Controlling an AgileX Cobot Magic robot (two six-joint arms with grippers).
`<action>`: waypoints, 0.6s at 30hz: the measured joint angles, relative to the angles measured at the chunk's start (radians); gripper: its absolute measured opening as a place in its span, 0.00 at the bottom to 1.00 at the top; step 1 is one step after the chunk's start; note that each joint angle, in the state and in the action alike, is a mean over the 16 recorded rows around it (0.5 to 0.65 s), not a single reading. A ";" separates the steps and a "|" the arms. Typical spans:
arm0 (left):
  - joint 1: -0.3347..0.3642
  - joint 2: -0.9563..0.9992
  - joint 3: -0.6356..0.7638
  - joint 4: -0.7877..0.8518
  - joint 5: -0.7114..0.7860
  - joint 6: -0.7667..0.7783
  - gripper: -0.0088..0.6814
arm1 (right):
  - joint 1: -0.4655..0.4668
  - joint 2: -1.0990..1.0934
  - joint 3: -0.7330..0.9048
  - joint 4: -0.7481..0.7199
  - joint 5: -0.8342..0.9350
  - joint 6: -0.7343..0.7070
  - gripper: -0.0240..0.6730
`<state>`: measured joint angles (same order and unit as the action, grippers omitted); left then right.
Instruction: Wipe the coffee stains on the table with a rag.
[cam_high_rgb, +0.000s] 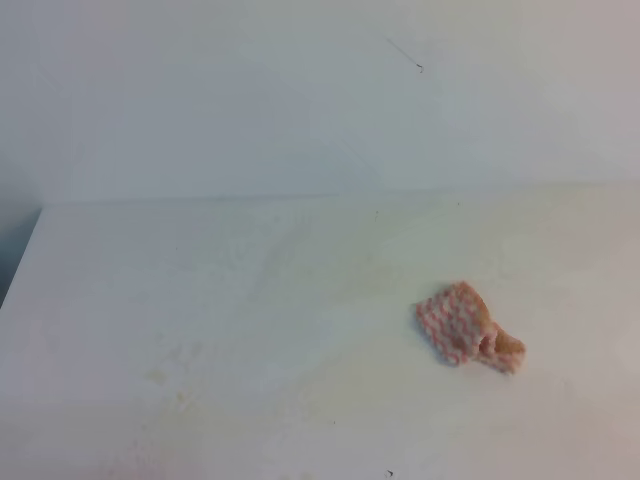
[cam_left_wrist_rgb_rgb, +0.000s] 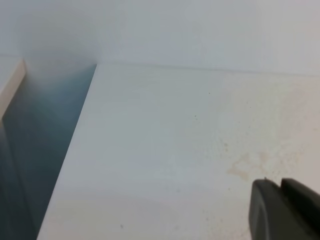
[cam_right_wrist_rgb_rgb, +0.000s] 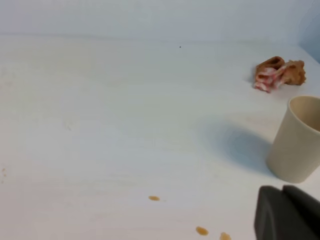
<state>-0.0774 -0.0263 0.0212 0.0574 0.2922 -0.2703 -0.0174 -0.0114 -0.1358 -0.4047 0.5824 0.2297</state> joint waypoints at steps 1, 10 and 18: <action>0.000 0.000 0.000 0.000 0.000 0.000 0.01 | -0.003 0.000 0.000 0.000 0.000 0.000 0.03; 0.000 0.000 0.002 0.000 0.000 0.000 0.01 | -0.007 0.000 0.000 -0.001 0.000 0.000 0.03; 0.000 0.002 0.000 0.000 0.000 0.000 0.01 | -0.007 0.000 0.000 -0.001 0.000 0.000 0.03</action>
<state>-0.0774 -0.0247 0.0212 0.0574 0.2922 -0.2703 -0.0247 -0.0114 -0.1358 -0.4053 0.5819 0.2297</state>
